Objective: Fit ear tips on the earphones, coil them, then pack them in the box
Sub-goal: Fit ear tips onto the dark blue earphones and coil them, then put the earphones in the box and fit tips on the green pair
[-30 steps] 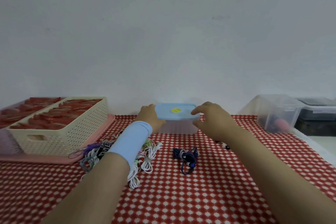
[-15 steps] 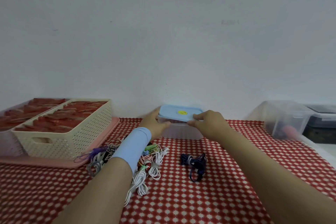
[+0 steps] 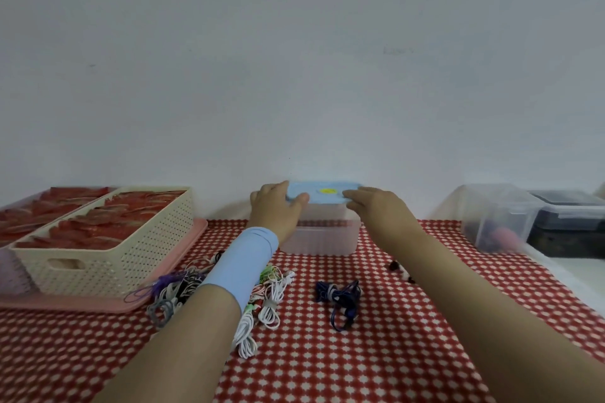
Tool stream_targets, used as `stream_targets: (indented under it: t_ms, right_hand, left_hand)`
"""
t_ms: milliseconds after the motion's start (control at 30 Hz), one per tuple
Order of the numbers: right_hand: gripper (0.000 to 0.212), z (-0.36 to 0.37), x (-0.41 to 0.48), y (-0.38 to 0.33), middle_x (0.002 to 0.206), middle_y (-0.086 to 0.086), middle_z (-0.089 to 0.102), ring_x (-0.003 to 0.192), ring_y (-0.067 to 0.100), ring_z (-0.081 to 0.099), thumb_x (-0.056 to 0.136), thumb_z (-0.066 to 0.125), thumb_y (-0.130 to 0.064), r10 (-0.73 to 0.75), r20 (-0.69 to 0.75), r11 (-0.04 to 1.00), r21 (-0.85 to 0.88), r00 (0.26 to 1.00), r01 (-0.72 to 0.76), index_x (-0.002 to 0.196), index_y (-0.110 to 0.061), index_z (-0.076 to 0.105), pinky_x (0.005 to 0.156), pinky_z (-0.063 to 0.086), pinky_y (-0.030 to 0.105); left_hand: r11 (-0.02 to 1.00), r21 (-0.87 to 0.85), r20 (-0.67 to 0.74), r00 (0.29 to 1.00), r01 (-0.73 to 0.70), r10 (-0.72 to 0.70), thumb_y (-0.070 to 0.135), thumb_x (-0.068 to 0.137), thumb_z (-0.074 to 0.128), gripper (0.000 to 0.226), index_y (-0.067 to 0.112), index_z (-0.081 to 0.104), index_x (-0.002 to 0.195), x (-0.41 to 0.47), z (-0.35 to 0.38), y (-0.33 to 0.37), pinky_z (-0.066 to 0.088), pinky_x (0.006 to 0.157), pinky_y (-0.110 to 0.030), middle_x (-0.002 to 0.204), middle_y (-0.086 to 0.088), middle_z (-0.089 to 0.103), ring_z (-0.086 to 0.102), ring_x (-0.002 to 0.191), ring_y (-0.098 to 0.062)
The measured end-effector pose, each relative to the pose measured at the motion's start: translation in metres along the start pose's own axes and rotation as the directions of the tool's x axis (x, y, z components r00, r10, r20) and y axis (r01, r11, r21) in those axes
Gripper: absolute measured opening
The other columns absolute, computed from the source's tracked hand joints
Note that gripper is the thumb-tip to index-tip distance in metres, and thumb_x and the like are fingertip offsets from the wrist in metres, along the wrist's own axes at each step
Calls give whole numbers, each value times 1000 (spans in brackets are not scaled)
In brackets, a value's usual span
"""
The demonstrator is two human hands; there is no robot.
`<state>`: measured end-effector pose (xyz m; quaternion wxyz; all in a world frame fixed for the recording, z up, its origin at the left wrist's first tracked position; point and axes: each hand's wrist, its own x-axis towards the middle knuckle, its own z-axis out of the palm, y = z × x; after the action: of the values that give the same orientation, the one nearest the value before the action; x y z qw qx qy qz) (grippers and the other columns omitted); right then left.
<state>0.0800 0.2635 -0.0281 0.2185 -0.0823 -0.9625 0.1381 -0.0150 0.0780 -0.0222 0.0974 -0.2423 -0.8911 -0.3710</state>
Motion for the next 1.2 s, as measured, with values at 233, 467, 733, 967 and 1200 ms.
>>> stream_targets:
  t_ms: [233, 467, 733, 967, 1200]
  right_hand:
    - [31, -33, -33, 45, 150, 12, 53, 138, 23, 50, 102, 59, -19, 97, -33, 992, 88, 995, -94, 131, -19, 69, 114, 28, 26]
    - [34, -57, -72, 91, 150, 7, 54, 136, 22, 50, 104, 54, -32, 232, 58, 972, 17, 971, -233, 135, -22, 66, 110, 34, 28]
    - [41, -62, -69, 93, 152, -2, 48, 134, 22, 50, 106, 46, -32, 327, 263, 890, -409, 908, -202, 147, -37, 48, 105, 47, 39]
    - [28, -53, -66, 39, 134, -2, 67, 118, 18, 62, 103, 53, -28, 93, 256, 995, -64, 962, -80, 123, -25, 73, 104, 48, 35]
    - [65, -22, -65, -22, 128, -5, 68, 114, 17, 63, 80, 75, -60, 0, 615, 998, 55, 789, -44, 132, -22, 66, 102, 49, 36]
  left_hand:
    - [975, 60, 133, 970, -212, 202, 41, 96, 54, 53, 27, 41, 146, -16, 30, 52, 25, 114, -36, 152, -2, 37, 30, 139, -23]
    - [872, 270, 430, 861, -408, 270, 52, 97, 45, 56, 33, 36, 149, -32, 76, 99, 29, 115, -43, 156, 1, 34, 30, 140, -25]
    - [883, 222, 564, 793, -413, 229, 48, 98, 46, 50, 29, 43, 145, -49, 87, 110, 43, 105, -42, 146, -2, 49, 51, 127, -25]
    - [942, 207, 483, 865, -264, 136, 17, 100, 45, 34, 25, 61, 129, -59, 43, 77, 43, 100, -29, 136, 2, 58, 57, 118, -17]
    - [894, 388, 584, 810, -224, -51, 25, 97, 48, 33, 23, 67, 124, -69, 13, 42, 47, 96, -33, 127, -1, 65, 61, 111, -21]
